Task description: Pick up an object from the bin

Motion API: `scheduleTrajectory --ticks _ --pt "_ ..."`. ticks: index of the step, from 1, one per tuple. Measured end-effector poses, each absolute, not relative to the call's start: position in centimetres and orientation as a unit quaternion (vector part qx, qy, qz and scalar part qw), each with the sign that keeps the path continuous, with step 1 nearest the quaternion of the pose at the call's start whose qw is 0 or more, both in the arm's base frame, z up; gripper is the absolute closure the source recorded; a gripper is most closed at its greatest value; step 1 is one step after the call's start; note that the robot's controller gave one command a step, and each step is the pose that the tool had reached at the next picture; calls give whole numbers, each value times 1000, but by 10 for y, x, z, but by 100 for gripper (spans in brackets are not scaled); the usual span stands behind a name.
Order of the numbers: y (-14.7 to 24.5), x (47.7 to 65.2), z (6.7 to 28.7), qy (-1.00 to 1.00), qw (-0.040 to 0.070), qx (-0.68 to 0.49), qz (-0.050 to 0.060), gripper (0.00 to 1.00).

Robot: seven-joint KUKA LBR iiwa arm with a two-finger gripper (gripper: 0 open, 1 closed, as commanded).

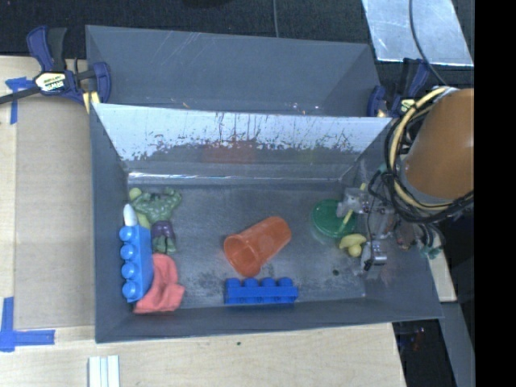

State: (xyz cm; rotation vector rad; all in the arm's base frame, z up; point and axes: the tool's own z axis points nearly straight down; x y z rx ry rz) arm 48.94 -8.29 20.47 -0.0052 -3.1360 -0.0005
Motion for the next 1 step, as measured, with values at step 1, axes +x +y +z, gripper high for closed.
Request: scheduleTrajectory --ticks 1 --pt "-82 491 209 -1000 -2 0 0 0"
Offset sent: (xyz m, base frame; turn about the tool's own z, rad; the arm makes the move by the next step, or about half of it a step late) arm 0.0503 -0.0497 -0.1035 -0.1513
